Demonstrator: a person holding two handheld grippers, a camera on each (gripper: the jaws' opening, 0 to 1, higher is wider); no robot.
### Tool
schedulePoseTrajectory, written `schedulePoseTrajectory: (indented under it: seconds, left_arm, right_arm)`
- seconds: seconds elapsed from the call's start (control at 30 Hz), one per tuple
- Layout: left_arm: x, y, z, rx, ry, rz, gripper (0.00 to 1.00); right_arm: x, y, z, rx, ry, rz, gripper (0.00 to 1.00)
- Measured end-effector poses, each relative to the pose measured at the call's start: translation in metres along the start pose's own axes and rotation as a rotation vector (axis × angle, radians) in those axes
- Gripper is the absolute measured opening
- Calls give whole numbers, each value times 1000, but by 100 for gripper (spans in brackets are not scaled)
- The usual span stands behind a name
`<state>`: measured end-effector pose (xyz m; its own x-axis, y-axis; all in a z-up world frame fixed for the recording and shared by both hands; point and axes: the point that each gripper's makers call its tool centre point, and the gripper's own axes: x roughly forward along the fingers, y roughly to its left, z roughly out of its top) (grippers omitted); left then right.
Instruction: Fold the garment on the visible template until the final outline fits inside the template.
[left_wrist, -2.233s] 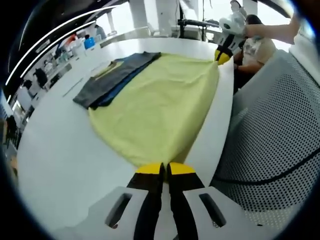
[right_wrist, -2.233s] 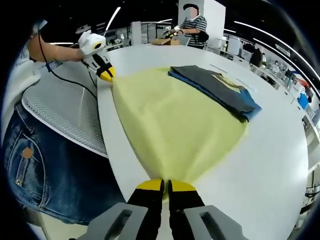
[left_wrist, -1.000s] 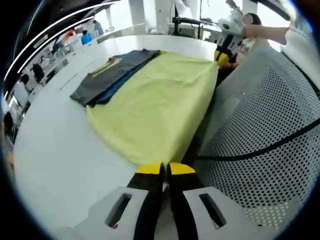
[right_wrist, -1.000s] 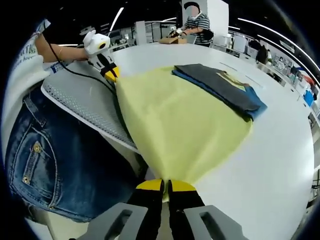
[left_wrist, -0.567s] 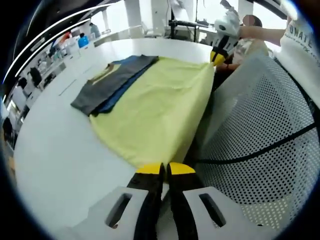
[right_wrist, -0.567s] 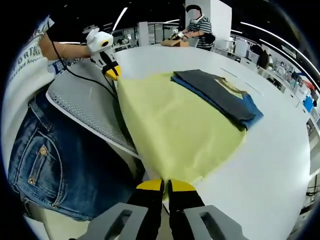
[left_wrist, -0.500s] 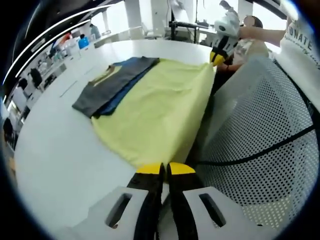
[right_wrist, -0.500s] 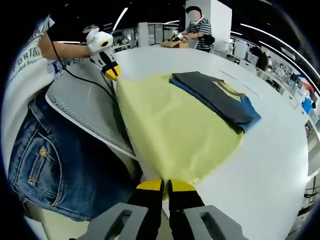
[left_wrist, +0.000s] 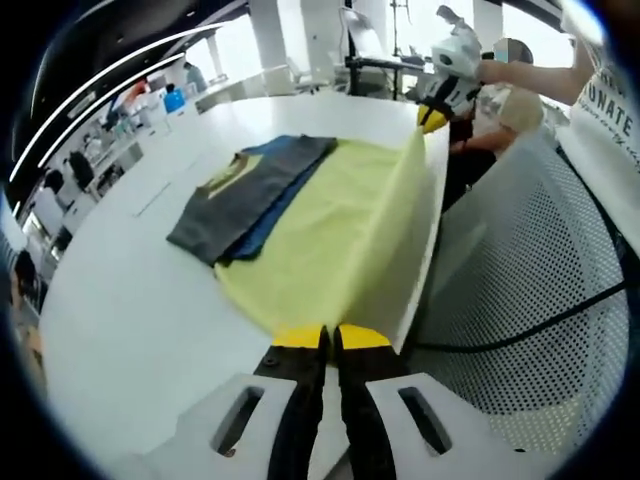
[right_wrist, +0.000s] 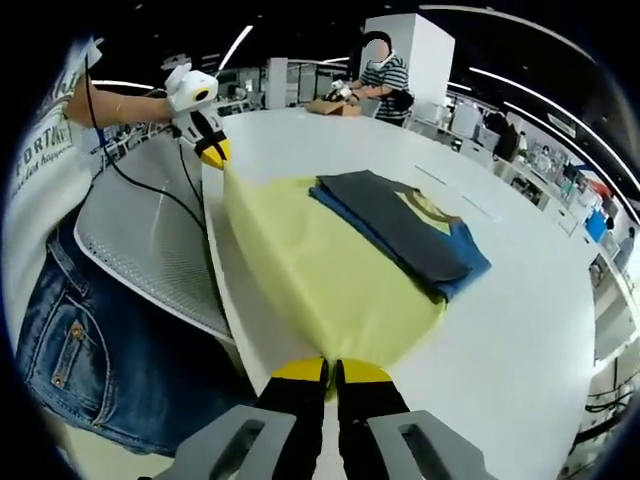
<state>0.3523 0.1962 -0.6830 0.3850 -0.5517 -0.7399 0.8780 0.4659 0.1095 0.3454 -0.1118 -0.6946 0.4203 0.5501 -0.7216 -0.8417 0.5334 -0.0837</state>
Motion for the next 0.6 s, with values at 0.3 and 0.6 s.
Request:
schedulePoseTrajectory:
  seconds: [0.3,0.6]
  left_arm:
    - [-1,19,14,15,-28,34,1]
    - [0,39,29,27,-51,54,1]
  right_arm:
    - [0,-21,17,-31,-28,-49,0]
    - [0,-41,33,-59,-45,-82,0]
